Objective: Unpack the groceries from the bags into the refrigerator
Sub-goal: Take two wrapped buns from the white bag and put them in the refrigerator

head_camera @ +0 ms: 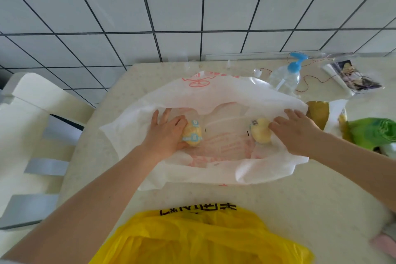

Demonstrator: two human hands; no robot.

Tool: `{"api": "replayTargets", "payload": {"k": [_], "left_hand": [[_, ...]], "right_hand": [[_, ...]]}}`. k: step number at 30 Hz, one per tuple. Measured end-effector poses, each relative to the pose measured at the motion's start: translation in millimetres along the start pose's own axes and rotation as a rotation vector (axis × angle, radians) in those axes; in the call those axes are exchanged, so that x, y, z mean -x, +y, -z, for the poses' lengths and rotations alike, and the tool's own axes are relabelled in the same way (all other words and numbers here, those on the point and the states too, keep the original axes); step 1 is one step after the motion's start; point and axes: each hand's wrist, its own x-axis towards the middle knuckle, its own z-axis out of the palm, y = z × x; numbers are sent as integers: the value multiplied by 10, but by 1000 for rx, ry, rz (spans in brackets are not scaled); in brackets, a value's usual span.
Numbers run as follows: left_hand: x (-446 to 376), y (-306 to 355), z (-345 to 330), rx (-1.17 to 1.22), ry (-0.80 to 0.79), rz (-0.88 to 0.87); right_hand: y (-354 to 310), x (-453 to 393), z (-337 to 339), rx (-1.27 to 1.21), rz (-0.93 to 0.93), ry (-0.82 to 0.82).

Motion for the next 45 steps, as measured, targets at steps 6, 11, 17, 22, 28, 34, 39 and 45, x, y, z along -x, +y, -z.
{"api": "replayTargets", "payload": {"k": [6, 11, 17, 22, 28, 34, 39, 45], "left_hand": [[125, 53, -98, -21, 59, -29], [155, 152, -157, -51, 136, -50], [141, 264, -171, 44, 143, -50], [108, 323, -134, 76, 106, -18], [58, 286, -105, 131, -8, 154], [73, 299, -78, 67, 14, 135], [260, 400, 6, 120, 178, 185], [786, 627, 488, 477, 361, 434]], "right_hand": [[40, -32, -111, -93, 22, 125], [-152, -77, -75, -363, 45, 253], [-235, -72, 195, -660, 13, 114], [-349, -213, 100, -324, -5, 233], [-418, -295, 17, -223, -32, 201], [-530, -154, -44, -292, 127, 355], [-633, 80, 80, -607, 213, 422], [-770, 1001, 612, -1094, 137, 646]]}}
